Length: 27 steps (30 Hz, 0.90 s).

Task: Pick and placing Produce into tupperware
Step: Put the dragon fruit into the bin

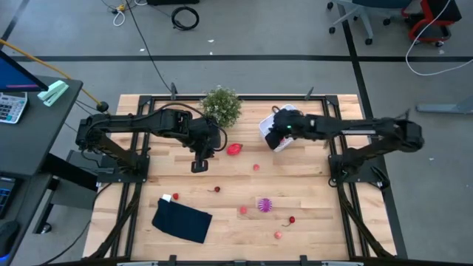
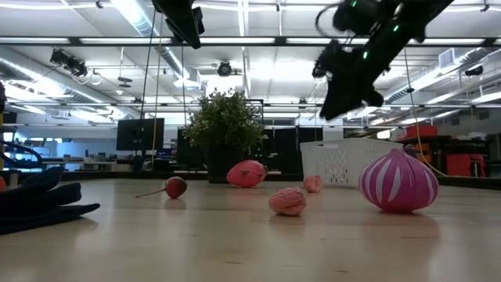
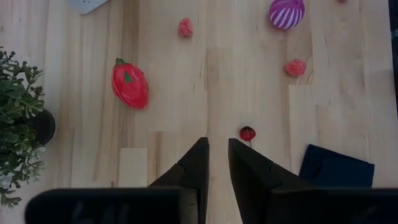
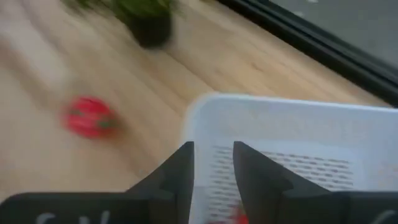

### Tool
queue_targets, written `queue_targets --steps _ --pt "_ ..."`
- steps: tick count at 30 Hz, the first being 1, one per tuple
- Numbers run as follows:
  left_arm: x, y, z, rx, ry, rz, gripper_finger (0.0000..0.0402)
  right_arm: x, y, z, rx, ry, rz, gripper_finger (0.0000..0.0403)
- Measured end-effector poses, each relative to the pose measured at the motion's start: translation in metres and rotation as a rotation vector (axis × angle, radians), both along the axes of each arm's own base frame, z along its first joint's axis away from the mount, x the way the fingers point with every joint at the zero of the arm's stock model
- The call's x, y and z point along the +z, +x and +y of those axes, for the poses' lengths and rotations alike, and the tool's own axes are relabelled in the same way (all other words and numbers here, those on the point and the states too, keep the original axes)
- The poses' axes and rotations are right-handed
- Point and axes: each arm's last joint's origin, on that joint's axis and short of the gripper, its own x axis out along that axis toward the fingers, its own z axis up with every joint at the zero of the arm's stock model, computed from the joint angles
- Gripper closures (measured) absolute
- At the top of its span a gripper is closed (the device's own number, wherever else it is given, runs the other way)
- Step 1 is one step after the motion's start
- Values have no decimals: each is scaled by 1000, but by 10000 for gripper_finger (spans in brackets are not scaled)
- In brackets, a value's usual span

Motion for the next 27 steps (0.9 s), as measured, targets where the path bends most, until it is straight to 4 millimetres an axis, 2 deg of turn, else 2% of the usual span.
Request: queue_targets --steps 3,7,12,15,20,27 --pt "0 0 0 9 -5 -1 320 20 -8 17 60 83 -130 287" --pt "-8 3 0 8 -5 -14 302 37 -15 46 175 108 -211 288" --pt "-37 11 1 14 8 -66 273 40 -16 81 292 78 -210 289" --pt "-56 18 7 64 80 -144 251 38 -16 95 327 38 -194 289" --pt "-79 20 23 98 146 -213 211 35 -15 108 366 -42 -160 289" --pt "-107 14 37 150 147 -239 167 36 -15 109 412 -96 -141 290"
